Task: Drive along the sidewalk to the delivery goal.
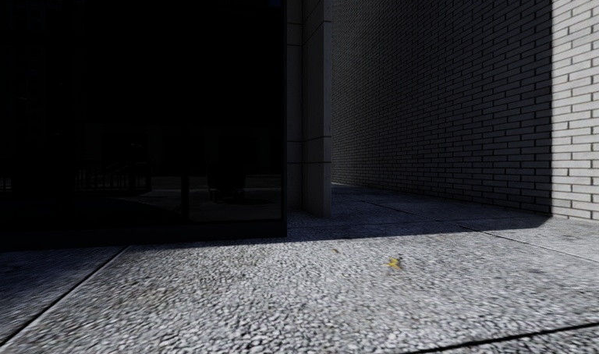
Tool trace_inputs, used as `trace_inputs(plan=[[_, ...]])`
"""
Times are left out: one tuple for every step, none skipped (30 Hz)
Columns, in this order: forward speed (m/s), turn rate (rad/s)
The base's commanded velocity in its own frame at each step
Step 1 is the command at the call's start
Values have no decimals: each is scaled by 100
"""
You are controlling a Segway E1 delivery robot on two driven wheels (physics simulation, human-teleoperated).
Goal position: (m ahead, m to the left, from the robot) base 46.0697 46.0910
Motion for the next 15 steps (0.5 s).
trace_inputs(plan=[[0,0],[0,0],[0,0],[0,0],[0,0],[0,0],[0,0],[0,0],[0,0],[0,0],[0,0],[0,0],[0,0],[0,0],[0,0]])
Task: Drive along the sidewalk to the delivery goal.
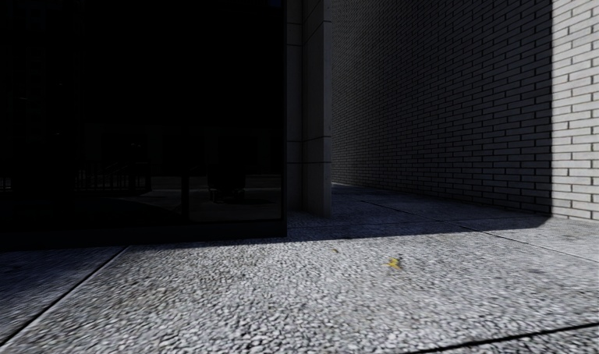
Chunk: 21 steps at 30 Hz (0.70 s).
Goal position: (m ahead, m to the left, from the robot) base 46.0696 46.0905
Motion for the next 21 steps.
trace_inputs(plan=[[0,0],[0,0],[0,0],[0,0],[0,0],[0,0],[0,0],[0,0],[0,0],[0,0],[0,0],[0,0],[0,0],[0,0],[0,0],[19,6],[19,6],[42,25],[52,34],[55,41],[55,41]])
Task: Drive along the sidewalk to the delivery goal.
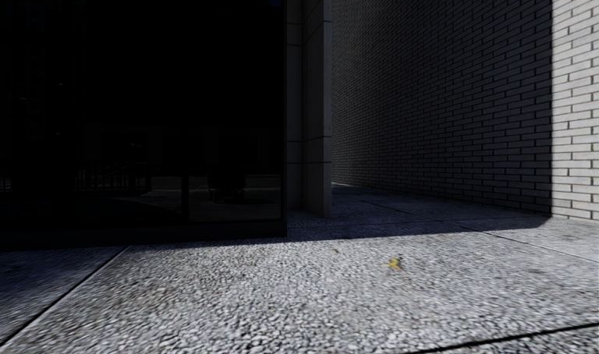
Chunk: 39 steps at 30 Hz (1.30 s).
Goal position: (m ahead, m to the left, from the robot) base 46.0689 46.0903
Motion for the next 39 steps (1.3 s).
trace_inputs(plan=[[55,47],[58,49],[68,55],[107,66],[108,67],[108,68],[111,74],[111,74],[119,78],[122,80],[123,81],[123,81],[124,81],[125,81],[125,81],[125,81],[125,81],[125,82],[125,83],[125,85],[125,85],[125,89],[125,92],[125,95],[125,96],[125,96],[125,96],[125,96],[125,96],[125,96],[125,96],[125,96],[125,96],[125,96],[125,96],[125,96],[125,96],[125,96],[125,96]])
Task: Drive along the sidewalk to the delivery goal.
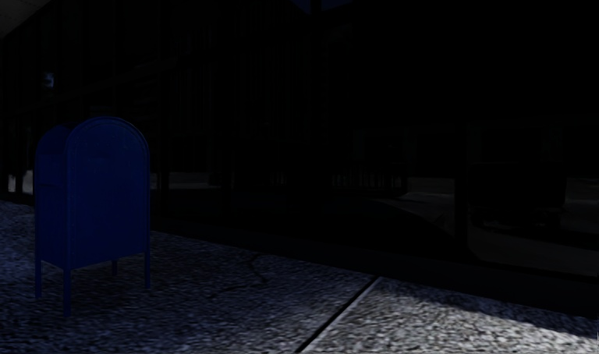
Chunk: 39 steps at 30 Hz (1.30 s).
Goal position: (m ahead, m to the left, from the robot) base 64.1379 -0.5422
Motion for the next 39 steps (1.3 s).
trace_inputs(plan=[[125,96],[125,96],[125,96],[125,96],[125,96],[125,97],[125,100],[125,100],[125,102],[125,103],[125,103],[125,103],[125,103],[125,103],[125,103],[125,103],[125,103],[125,103],[125,103],[125,103],[125,103],[125,103],[125,103],[125,104],[125,104],[125,104],[124,106],[124,107],[124,108],[124,108],[124,108],[124,108],[124,108],[124,109],[124,109],[124,109],[124,109],[124,110],[124,110]])
